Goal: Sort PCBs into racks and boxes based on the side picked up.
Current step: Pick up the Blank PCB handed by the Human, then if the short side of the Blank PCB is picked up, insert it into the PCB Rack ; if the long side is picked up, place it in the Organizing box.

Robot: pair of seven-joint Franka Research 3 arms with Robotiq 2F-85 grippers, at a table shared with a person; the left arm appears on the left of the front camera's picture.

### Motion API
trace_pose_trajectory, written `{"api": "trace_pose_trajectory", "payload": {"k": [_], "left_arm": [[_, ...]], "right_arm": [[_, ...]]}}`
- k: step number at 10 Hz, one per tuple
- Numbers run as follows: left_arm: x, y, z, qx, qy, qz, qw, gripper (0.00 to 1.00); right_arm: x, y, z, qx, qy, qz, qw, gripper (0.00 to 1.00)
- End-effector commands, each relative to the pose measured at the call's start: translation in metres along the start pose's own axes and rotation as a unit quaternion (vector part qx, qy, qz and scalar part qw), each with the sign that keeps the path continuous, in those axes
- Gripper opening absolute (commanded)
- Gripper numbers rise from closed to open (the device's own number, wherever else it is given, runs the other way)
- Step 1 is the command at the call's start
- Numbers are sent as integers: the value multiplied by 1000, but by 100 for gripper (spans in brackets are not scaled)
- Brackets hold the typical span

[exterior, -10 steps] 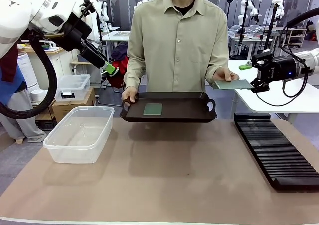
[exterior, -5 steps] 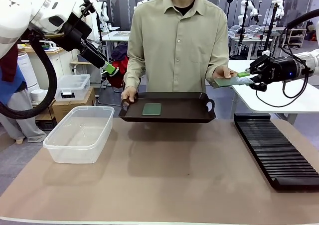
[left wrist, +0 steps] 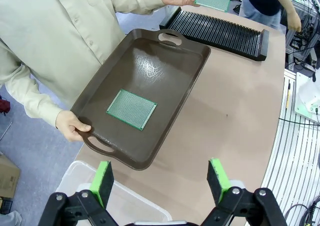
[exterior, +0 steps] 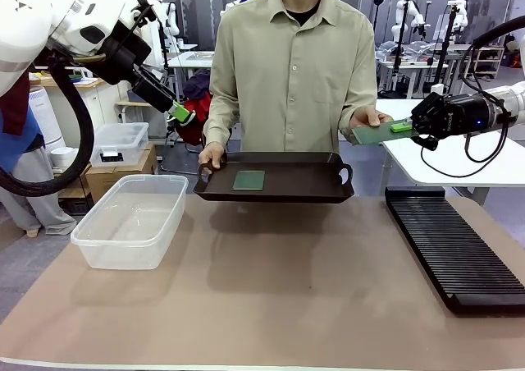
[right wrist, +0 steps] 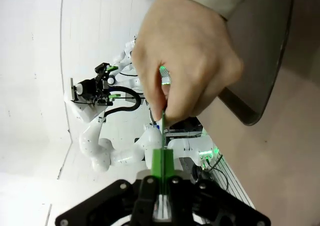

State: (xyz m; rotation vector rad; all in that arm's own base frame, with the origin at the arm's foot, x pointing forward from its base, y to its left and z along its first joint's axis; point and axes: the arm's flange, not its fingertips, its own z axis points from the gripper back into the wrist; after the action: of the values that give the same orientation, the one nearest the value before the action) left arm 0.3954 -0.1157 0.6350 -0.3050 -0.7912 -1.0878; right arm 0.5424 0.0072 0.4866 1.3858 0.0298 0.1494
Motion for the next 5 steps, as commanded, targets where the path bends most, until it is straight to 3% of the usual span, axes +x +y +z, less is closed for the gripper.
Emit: {"api": "trace_pose_trajectory", "payload": {"k": [1, 5], "left_arm": [[-2, 1, -1, -8, -7, 2, 1000, 100], [-2, 1, -1, -8, -7, 2, 1000, 100]], "right_arm": [[3, 1, 4, 3, 13, -3, 1000, 0], [0, 1, 0, 0, 1, 1, 1000, 0]]}}
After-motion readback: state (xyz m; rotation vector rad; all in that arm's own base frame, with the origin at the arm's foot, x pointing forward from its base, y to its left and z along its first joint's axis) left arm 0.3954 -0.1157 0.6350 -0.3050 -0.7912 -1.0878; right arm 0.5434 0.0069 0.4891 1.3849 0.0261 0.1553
